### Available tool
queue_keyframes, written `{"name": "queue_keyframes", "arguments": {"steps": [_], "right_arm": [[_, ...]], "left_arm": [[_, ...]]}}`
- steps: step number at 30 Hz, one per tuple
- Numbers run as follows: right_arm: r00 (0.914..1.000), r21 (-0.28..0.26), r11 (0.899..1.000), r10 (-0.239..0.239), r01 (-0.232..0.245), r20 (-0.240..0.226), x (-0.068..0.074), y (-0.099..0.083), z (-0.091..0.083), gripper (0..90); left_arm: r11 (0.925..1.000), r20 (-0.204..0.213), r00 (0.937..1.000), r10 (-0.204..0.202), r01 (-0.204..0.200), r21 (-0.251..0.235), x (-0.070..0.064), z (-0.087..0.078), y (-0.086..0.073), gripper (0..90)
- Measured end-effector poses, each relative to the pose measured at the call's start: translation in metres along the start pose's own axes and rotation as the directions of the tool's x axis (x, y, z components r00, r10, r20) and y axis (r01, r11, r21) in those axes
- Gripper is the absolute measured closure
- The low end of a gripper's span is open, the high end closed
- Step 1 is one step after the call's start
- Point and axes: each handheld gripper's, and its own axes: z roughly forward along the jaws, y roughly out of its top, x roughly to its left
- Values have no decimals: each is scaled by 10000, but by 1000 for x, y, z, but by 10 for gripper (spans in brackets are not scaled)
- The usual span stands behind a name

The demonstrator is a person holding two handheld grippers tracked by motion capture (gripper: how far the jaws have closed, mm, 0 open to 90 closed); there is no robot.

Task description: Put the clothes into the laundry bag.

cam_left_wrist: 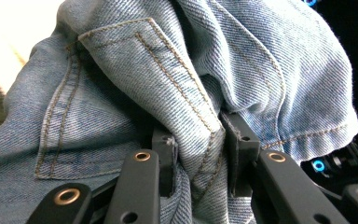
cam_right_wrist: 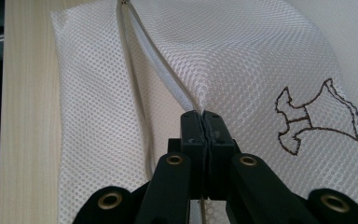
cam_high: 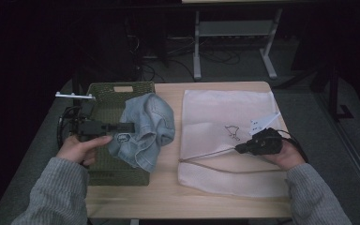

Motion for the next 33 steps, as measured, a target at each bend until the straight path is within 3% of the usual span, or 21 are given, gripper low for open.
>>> {"name": "queue_keyframes", "arguments": {"steps": [6, 13, 16, 21, 28, 29, 33], "right_arm": [[10000, -21, 10000, -1, 1, -5, -1, 2, -2, 881], [10000, -74, 10000, -14, 14, 25, -3, 9, -5, 881], [10000, -95, 9999, -35, 35, 39, -3, 9, -5, 881], [10000, -142, 9999, 37, -36, 20, -5, 8, -6, 881], [10000, -162, 9998, 88, -88, -5, -7, 8, -6, 881], [9998, -153, 9997, 179, -179, 8, -8, 7, -6, 881], [9998, -160, 9996, 218, -218, -10, -9, 7, -6, 881]], "left_arm": [[9988, 356, 9991, 235, -250, 428, -10, 26, 0, 700], [9934, 927, 9938, 614, -698, 908, -29, 51, 3, 706], [9927, 1319, 9896, 578, -710, 979, -32, 58, 3, 709], [9886, 1502, 9864, 669, -859, 1234, -36, 73, -2, 709], [9839, 2146, 9749, 599, -940, 1521, -40, 96, -12, 709], [9813, 2325, 9709, 574, -977, 1659, -40, 105, -17, 709], [9776, 2496, 9670, 520, -1003, 1852, -40, 117, -23, 710]]}}
